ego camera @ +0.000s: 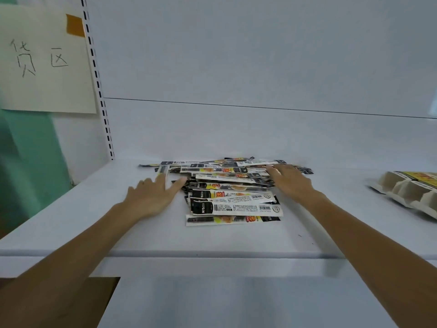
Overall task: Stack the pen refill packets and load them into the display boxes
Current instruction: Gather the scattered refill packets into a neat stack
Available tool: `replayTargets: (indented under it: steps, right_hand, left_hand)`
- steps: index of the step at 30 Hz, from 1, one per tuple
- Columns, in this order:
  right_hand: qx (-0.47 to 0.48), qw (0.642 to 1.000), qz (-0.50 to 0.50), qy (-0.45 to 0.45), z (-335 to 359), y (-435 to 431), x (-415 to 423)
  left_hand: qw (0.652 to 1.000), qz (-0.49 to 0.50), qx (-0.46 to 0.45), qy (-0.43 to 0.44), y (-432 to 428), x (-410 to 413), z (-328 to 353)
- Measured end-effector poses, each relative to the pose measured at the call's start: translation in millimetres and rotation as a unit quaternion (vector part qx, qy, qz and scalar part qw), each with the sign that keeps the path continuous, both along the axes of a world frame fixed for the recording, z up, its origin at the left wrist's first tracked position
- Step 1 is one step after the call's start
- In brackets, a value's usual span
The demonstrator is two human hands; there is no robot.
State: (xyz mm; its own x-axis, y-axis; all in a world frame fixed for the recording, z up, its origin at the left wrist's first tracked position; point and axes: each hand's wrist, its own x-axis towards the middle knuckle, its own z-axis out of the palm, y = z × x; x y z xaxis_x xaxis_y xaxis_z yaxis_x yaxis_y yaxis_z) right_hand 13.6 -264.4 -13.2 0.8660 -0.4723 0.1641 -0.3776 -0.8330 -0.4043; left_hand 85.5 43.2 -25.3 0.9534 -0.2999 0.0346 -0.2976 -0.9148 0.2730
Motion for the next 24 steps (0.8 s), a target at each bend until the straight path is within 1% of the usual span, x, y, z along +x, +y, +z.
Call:
replayTargets:
  steps: [3,5,6,8,9,11,14,17,19,20,21,23,24]
  right_hand:
    - [-0.026,0.999,0.004,0.047,-7.9,-10.9,4.1]
    - [-0.013,0.998,0.001,0.063,-11.5,-5.8,10.5]
    - [-0.005,0.999,-0.003,0.049,-12.0,-1.5,14.1]
    - [-0.01,1.0,0.019,0.008,-10.2,6.6,20.6]
    - [-0.016,0.999,0.039,-0.011,-8.5,10.2,23.1]
    - [-0.033,0.996,0.08,-0.028,-7.0,11.8,26.6]
    - [-0.048,0.991,0.1,-0.07,-5.9,7.4,35.4]
    - [-0.038,0.99,0.085,-0.106,-2.1,-6.3,38.6]
    - [-0.058,0.992,0.057,-0.094,3.4,-17.5,37.4]
    - [-0.076,0.993,0.04,-0.083,5.9,-23.4,36.4]
    - [-0.093,0.993,0.024,-0.071,8.1,-29.8,35.6]
    - [-0.112,0.993,0.012,-0.028,9.2,-43.3,32.5]
    - [-0.115,0.993,0.026,0.002,8.7,-49.2,29.6]
  left_hand:
    - [1.0,0.004,0.017,-0.014,2.3,-0.9,-5.7]
    - [0.999,0.012,0.004,-0.039,1.9,-3.2,-2.8]
    - [0.998,0.016,-0.003,-0.057,2.3,-3.9,-0.9]
    - [0.996,0.02,-0.017,-0.083,3.2,-1.3,1.6]
    - [0.995,0.022,-0.04,-0.088,4.0,0.5,3.2]
    - [0.987,0.041,-0.127,-0.094,3.2,1.7,5.8]
    - [0.957,0.056,-0.229,-0.168,4.3,1.7,16.2]
    - [0.919,0.008,-0.307,-0.247,-1.3,-13.7,29.4]
    - [0.907,-0.055,-0.336,-0.247,-10.7,-28.1,33.8]
    - [0.911,-0.092,-0.331,-0.227,-17.6,-34.4,32.3]
    - [0.919,-0.132,-0.307,-0.209,-25.0,-39.8,29.3]
    - [0.935,-0.2,-0.212,-0.205,-38.2,-43.8,19.8]
    - [0.941,-0.222,-0.157,-0.2,-43.9,-43.9,15.4]
